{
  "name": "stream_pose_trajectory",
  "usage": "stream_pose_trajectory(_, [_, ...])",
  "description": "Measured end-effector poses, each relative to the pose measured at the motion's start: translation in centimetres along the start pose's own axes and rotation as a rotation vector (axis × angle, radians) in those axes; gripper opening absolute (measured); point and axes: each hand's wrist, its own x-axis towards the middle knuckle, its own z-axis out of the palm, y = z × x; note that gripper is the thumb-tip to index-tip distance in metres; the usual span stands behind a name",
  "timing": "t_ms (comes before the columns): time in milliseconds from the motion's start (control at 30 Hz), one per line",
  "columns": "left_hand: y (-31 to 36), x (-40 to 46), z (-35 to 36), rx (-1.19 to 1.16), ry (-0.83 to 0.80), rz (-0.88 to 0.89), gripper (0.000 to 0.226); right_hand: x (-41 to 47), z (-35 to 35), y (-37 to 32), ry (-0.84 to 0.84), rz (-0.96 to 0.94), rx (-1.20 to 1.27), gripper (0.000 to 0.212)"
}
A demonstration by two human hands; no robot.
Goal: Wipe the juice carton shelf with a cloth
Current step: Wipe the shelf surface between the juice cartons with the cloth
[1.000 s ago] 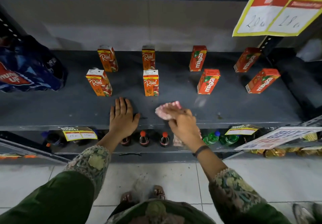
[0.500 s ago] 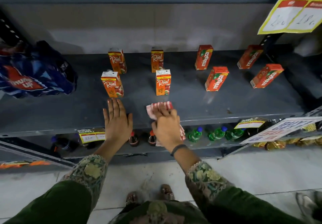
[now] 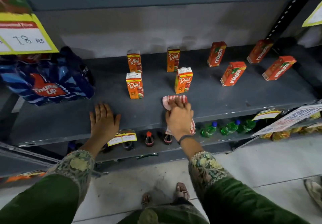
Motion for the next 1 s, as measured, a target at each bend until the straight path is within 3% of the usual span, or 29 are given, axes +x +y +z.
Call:
stream_pose_trajectory(100, [-0.2,0.2,0.1,0.007,-0.024,0.023,0.068,-0.3,0.3,-0.7,-0.011,-0.045,0.095,0.043])
stream_pose_trajectory(233, [-0.4,0.4,0.1,0.01,-0.031,0.036,0.07,0.1,0.7,-0.6,0.119,0.115,0.025,0.05])
stream_pose_trajectory(367, [-0.5,0.5,0.1,0.02,-0.042,0.044,0.071,0.4,1.2,-2.3,-0.015,-0.041,0.084,0.041])
stream_pose_trajectory(467, [-0.6,0.7,0.1,0.017,-0.05,0.047,0.071,1.9,1.1,-3.7,0.124,-0.096,0.301,0.042])
stream_pose_trajectory(567, [-0.7,0.7,0.2,0.023,-0.036,0.054,0.07,5.7,0.5,-5.8,0.185,-0.117,0.334,0.046])
stream_pose_trajectory(633, [-0.7,0.7,0.2,0.032,-0.03,0.057,0.07,8.6,-0.1,-7.2,0.114,-0.115,0.273,0.048])
stream_pose_trajectory(800, [-0.7,0.7,0.4,0.024,-0.008,0.055,0.07,12.1,0.4,-7.4,-0.33,0.001,-0.006,0.048])
stream_pose_trajectory(1000, [-0.7,0.9,0.3,0.034,-0.03,0.054,0.069,9.3,1.7,-5.8,-0.241,-0.097,-0.065,0.048])
